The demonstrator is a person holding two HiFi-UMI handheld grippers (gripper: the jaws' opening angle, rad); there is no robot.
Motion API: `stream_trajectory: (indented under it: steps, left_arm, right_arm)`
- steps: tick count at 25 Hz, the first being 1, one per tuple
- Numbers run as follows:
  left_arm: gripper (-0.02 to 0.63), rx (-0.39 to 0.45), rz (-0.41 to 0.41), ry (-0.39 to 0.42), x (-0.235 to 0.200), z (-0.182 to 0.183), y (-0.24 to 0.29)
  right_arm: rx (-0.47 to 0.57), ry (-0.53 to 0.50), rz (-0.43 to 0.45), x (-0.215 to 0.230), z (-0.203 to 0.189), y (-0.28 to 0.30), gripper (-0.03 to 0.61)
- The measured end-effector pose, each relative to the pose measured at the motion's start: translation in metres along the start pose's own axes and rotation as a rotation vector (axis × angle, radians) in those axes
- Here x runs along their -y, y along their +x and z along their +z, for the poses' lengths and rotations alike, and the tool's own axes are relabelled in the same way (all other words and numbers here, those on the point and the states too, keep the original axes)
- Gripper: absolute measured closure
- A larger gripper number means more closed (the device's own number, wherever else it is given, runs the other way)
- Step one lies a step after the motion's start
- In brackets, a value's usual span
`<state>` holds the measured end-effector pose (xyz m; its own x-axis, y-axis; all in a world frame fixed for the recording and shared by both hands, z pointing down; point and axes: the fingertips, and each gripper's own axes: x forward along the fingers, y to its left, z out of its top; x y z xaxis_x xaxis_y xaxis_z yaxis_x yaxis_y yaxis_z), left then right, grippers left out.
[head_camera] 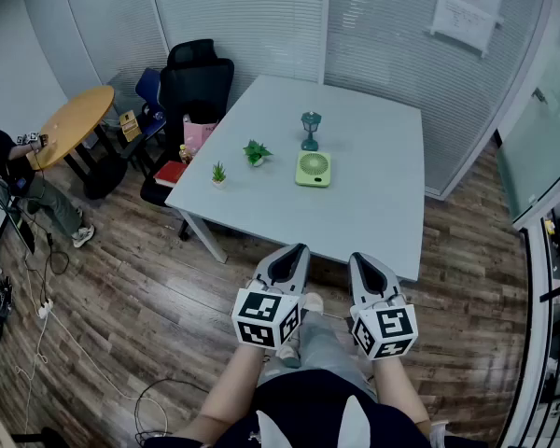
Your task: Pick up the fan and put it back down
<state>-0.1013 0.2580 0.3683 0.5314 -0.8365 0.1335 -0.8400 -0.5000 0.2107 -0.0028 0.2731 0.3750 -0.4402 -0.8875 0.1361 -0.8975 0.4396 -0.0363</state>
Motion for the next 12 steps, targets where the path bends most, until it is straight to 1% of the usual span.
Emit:
stream_trajectory:
  steps: [6,12]
  left_arm:
    - [0.583,-0.024,0.028,0.016,-0.013,-0.005,0.017]
    - [0.583,-0.034,0.027,0.009,-0.025,-0.003,0.044]
  right_arm:
    - [0.011,0.051,-0.010,0.011,-0.005,0.016,0.574]
    - [-0.004,0.058,-0.008,0.028,-0.005,0.044,0.572]
